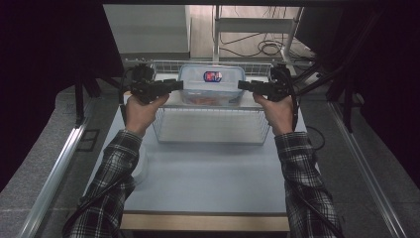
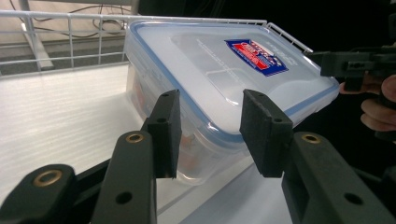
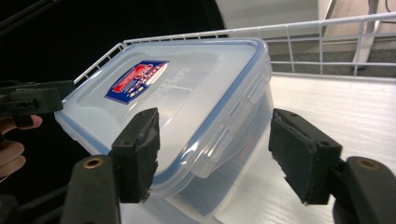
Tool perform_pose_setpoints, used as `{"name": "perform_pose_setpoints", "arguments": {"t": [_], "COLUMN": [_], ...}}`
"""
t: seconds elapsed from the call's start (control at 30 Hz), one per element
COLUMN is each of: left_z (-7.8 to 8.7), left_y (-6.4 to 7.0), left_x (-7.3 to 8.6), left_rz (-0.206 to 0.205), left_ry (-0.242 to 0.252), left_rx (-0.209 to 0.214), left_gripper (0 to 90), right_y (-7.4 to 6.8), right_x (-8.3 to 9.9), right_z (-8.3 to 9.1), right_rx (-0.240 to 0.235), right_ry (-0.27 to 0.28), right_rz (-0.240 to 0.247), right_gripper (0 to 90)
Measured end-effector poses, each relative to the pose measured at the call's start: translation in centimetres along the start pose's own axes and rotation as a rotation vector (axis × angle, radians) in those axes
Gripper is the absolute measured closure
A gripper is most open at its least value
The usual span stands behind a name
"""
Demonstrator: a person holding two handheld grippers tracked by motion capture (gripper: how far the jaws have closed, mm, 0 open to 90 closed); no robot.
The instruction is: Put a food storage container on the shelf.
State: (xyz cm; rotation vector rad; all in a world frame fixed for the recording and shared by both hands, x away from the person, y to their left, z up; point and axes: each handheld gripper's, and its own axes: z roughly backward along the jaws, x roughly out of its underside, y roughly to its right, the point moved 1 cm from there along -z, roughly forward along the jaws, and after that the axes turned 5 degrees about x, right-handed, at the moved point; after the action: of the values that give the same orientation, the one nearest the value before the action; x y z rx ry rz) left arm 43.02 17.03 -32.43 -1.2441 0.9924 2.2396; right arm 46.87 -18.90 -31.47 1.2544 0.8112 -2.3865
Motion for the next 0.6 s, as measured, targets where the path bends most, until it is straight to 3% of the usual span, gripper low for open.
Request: {"name": "perform_pose_setpoints", "arguments": {"t": [0.23, 0.3, 0.43, 0.47, 0.53, 0.6], "left_z": [0.0, 0.1, 1.2, 1.5, 1.6, 1.4], "left_y": [-0.1, 0.1, 0.7, 1.2, 1.4, 1.8], "left_x": [0.3, 0.4, 1.0, 1.6, 2.0, 3.2], "left_rz": [-0.006, -0.018, -0.055, -0.085, -0.107, -0.147], "left_ry": [0.024, 0.037, 0.056, 0.048, 0.040, 0.006], "left_rx": [0.002, 0.006, 0.034, 0.031, 0.037, 0.049], "left_gripper": [58.3, 57.6, 62.9, 66.3, 68.6, 79.3], "right_y": [-0.2, -0.4, -0.7, -1.0, -1.1, -1.5], "right_x": [0.0, 0.1, 0.4, 0.6, 0.8, 1.9], "right_z": [0.3, 0.8, 1.7, 2.3, 2.6, 3.1], "right_rx": [0.004, 0.011, 0.000, -0.007, -0.004, -0.020], "right_ry": [0.022, 0.034, 0.039, 0.049, 0.049, 0.035], "right_rz": [0.012, 0.040, 0.085, 0.115, 0.130, 0.177], "right_gripper": [48.2, 55.7, 63.0, 68.3, 71.2, 80.6]}}
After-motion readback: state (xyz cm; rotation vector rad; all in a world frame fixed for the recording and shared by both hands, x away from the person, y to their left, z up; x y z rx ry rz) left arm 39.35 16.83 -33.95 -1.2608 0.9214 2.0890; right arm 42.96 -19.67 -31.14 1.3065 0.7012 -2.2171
